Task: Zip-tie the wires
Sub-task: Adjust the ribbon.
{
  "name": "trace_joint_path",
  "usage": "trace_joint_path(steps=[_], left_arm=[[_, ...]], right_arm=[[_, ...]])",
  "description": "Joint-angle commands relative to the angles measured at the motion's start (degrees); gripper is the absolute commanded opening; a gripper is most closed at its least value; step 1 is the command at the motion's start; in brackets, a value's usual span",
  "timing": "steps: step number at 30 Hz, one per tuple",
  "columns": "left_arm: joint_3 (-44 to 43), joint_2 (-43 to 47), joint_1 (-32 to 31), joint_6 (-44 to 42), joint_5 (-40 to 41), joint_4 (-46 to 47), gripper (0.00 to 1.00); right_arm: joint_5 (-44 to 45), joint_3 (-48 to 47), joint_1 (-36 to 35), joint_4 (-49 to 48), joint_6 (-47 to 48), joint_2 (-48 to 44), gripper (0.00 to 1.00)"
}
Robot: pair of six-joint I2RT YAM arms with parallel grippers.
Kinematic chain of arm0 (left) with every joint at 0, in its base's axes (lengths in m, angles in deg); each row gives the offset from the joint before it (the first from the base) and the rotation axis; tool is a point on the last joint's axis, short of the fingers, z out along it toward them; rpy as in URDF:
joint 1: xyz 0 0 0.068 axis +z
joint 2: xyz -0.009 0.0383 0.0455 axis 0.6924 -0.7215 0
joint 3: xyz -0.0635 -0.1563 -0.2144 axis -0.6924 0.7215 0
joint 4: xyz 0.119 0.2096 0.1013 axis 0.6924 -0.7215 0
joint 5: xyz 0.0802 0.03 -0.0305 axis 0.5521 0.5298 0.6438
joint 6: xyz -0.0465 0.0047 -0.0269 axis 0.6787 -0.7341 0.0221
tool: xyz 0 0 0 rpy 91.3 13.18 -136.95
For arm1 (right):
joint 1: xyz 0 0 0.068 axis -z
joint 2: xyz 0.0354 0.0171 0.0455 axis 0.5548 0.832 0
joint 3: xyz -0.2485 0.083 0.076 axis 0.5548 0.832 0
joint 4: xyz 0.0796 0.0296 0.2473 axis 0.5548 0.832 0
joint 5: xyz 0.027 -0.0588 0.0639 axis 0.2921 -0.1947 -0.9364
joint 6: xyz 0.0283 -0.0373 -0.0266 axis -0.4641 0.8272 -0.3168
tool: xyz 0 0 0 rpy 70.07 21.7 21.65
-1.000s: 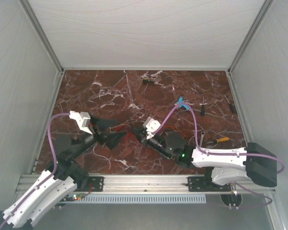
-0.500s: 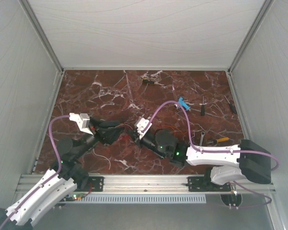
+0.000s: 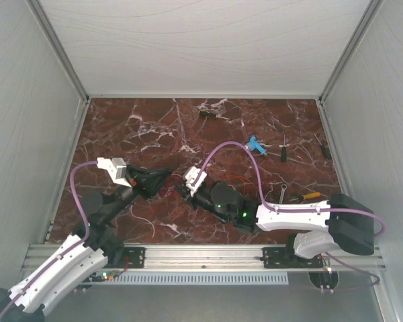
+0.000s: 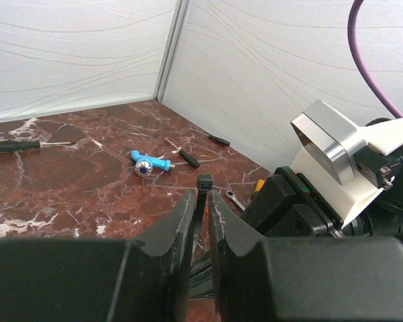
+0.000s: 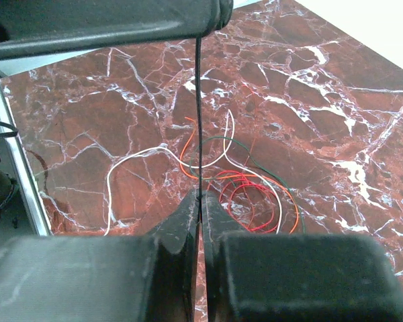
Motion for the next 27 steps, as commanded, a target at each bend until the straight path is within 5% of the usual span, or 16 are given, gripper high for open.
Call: trace_joint_path(steps=[1,20,27], left_arm=[[-1.6,0.1,0.2,-1.1,1.0,3.8,0.11],[0.2,-1.6,0.2,0.8,-0.9,5.3,0.23],[0.4,-1.7,-0.1,3.8,7.9,3.7,0.24]], right_arm=[[0.9,-1.6,-0.5,-1.3,-1.1,-0.1,0.00],[2.8,-2.5,-0.9,-1.0,-2.9,-1.1,0.00],[10.1,-4.2,-1.7,-0.1,-3.0,0.4,0.00]])
